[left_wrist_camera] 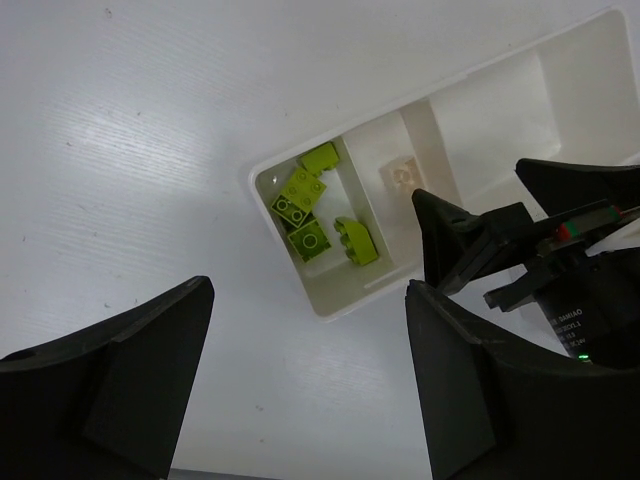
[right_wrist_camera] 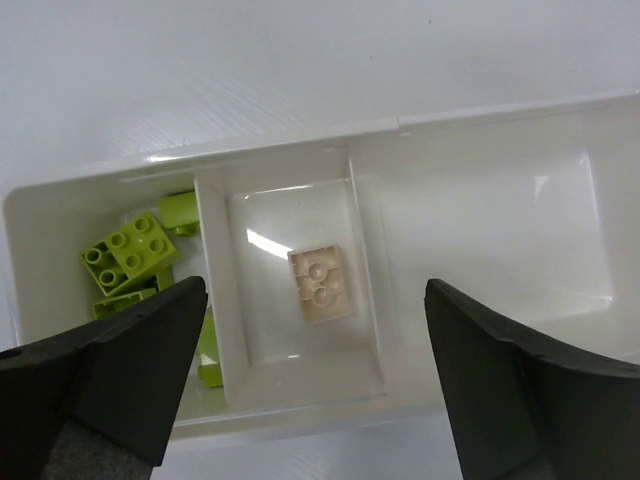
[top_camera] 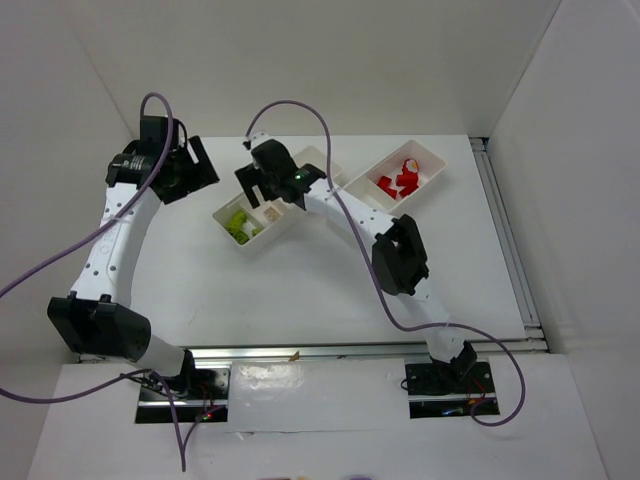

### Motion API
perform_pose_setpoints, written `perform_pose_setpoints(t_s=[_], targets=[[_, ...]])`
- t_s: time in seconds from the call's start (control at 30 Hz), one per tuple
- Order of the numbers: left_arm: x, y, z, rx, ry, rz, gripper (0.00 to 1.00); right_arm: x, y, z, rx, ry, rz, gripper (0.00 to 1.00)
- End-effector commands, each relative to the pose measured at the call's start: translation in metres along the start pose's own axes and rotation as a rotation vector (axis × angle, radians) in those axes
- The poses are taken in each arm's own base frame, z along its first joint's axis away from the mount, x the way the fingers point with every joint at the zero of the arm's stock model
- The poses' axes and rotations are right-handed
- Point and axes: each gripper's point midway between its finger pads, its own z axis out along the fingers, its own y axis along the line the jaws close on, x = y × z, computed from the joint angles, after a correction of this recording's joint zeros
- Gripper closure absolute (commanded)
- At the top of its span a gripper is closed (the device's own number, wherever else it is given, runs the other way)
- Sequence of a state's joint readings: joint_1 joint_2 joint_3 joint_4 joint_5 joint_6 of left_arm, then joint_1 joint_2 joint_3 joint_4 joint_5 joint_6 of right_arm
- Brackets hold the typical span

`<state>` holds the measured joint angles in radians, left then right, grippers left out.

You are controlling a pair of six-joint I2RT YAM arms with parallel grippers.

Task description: Sort the legos into containers by color

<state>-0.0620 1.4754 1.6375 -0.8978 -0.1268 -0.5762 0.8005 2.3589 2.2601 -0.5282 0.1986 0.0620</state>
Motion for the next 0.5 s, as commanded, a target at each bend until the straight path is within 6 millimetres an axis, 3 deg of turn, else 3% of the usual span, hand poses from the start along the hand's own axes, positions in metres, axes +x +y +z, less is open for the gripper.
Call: perform_pose_setpoints(t_s=[0.0,0.1,0.13,0.2,0.23,0.3,0.33,0.37,0.43,0.47], targets=[[-0.011,-0.004,-0.015,0.033,-0.047,0.007,0.11,-0.059,-0.011,-0.041,0.034,-0.150,0.029,0.00],[-0.010,-0.007,-0.015,0.046,-0.030,0.009,0.11,-0.078,-0.050,-0.083,0.172,-0.188,0.065,0.00],[-0.012,-0.008,-0.017,0.050,-0.038,0.008,0.11,-0.082,-0.069,-0.110,0.255,-0.205,0.076,0.00],[-0.012,-0.008,-0.017,0.050,-0.038,0.008,0.11,-0.072,-0.110,-0.137,0.375,-0.198,0.154,0.00],[-0.012,-0.008,-0.017,0.050,-0.038,0.017,0.11,-0.063,-0.132,-0.166,0.448,-0.199,0.187,0.00],[-0.014,-0.010,-0.017,0.071,-0.037,0.011,0.11,-0.039,-0.179,-0.191,0.537,-0.168,0.285,0.00],[-0.011,-0.008,-0.015,0.067,-0.029,0.021,0.11,-0.020,-0.197,-0.213,0.578,-0.149,0.322,0.00],[-0.010,-0.010,-0.015,0.077,-0.024,0.021,0.11,0.002,-0.229,-0.228,0.647,-0.110,0.371,0.00],[-0.008,-0.012,-0.007,0.080,-0.007,0.022,0.11,0.032,-0.256,-0.252,0.726,-0.081,0.467,0.00],[-0.012,-0.012,-0.009,0.088,-0.013,0.015,0.11,0.055,-0.269,-0.275,0.792,-0.065,0.495,0.00]])
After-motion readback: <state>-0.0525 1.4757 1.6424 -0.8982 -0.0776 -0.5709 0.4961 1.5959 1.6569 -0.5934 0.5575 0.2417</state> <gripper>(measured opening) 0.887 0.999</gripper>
